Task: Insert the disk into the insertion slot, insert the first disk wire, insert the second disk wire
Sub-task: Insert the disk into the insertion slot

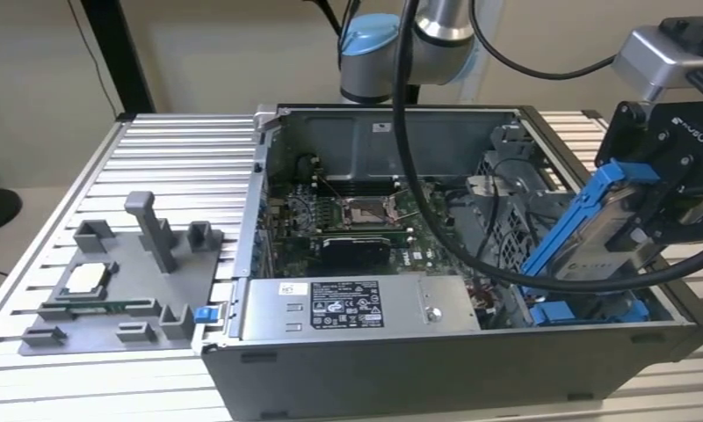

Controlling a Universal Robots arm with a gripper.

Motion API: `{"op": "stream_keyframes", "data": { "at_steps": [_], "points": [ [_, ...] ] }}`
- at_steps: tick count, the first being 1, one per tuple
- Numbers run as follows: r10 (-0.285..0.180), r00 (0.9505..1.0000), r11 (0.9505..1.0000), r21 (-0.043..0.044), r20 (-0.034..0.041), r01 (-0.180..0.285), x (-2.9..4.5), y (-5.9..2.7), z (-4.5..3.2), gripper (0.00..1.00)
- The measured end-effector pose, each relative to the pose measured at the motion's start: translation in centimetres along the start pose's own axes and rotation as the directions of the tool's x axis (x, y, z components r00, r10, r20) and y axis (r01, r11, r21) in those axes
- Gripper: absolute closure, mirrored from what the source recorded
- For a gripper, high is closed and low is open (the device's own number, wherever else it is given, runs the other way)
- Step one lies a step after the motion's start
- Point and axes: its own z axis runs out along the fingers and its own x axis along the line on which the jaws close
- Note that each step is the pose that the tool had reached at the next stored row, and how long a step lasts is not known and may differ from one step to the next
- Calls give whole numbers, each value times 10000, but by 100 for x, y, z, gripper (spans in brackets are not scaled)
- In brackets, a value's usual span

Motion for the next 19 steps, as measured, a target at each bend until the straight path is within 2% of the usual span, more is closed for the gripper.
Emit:
{"op": "stream_keyframes", "data": {
  "at_steps": [14,18,19],
  "points": [
    [7,10000,10000,51,12,-7,-1,102,-30,100],
    [4,10000,10000,69,39,-5,-12,110,-140,100],
    [1,10000,9999,122,43,-1,-11,113,-139,100]
  ]
}}
